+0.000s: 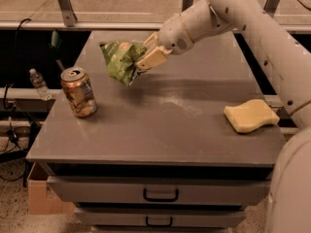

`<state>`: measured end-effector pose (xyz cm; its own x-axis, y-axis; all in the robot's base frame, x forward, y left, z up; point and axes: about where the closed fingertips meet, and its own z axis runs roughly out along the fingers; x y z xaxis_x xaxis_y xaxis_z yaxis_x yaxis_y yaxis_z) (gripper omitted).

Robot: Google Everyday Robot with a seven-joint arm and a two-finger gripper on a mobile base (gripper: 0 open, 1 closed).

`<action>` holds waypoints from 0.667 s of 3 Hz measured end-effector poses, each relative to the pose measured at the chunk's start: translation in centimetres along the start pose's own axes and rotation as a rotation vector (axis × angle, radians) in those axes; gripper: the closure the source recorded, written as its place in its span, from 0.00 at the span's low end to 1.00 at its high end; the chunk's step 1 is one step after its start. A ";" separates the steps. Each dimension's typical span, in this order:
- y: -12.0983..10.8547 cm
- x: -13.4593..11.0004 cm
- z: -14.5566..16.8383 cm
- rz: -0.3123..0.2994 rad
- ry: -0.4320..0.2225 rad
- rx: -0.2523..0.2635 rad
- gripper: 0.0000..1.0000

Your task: Move green jalapeno chip bag near orange can

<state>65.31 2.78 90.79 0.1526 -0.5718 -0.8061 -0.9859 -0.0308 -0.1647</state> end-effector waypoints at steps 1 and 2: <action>1.1 0.4 2.0 -0.037 0.059 -0.059 0.59; 1.6 0.5 2.9 -0.069 0.102 -0.085 0.36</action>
Offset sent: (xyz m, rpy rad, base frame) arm -0.0190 0.0230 -0.0285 -0.1832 -0.0335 0.1234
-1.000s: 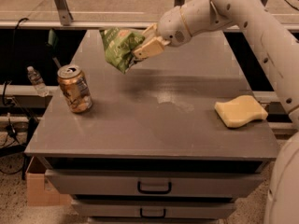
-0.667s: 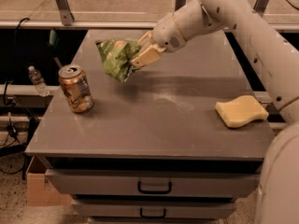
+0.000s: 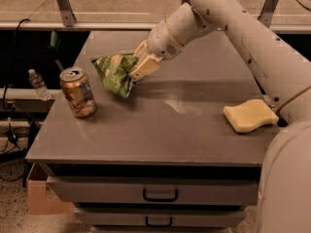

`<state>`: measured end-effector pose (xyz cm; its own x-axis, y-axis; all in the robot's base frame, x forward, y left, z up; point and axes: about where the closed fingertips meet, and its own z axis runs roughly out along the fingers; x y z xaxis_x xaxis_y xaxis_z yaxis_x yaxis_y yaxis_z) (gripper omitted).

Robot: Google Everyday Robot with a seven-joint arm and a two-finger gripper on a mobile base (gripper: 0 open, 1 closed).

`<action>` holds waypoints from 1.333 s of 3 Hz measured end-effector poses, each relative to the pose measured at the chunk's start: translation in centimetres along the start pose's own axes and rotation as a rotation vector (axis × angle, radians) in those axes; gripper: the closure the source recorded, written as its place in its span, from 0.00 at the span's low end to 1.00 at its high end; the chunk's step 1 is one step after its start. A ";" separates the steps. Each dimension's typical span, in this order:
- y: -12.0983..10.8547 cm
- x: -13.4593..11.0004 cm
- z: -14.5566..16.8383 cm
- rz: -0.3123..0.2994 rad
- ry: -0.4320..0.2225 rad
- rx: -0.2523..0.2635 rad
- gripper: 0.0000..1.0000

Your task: Move green jalapeno chip bag near orange can

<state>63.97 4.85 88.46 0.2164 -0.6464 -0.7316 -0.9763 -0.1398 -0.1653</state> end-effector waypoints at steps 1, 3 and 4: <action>0.6 0.0 0.6 -0.022 0.028 -0.018 0.13; 0.7 0.6 0.3 -0.023 0.063 -0.013 0.00; -1.2 2.1 -2.0 0.012 0.091 0.060 0.00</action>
Offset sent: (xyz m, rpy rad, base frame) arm -0.0151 -0.0022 -0.0067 -0.0671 -0.0132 0.0254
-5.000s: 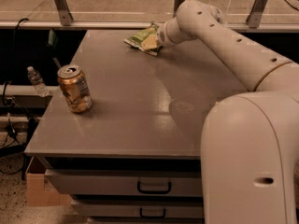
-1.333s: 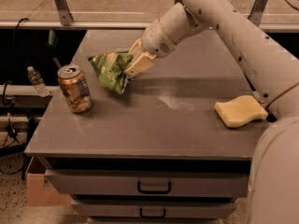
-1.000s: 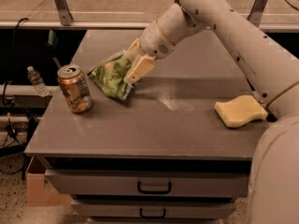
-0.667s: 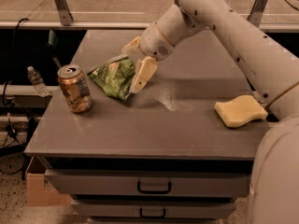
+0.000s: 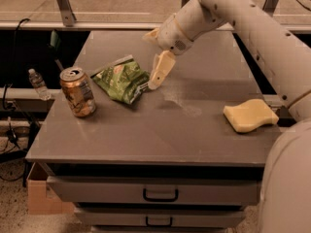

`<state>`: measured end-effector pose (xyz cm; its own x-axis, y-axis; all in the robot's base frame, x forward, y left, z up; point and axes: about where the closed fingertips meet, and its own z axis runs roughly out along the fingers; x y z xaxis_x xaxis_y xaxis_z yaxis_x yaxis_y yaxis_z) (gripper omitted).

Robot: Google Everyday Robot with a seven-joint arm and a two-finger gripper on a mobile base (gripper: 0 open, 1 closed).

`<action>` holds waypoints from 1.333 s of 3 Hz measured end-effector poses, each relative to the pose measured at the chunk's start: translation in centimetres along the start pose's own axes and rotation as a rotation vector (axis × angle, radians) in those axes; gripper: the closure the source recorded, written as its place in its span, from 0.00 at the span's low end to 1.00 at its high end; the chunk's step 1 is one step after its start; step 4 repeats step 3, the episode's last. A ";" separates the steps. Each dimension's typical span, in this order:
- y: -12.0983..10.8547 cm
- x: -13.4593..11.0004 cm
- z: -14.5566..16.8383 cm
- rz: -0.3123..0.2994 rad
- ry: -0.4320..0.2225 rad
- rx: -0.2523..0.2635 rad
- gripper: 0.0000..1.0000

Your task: Move green jalapeno chip bag near orange can

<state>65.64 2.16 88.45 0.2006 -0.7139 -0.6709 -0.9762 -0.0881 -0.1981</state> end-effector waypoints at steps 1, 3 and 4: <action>-3.8 2.4 -4.8 0.088 -0.001 0.154 0.00; -7.1 4.4 -10.0 0.226 -0.058 0.341 0.00; -7.1 4.4 -10.0 0.226 -0.058 0.341 0.00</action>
Offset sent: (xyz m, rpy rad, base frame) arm 0.1051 -0.1903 0.1026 0.2807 -0.1398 -0.6844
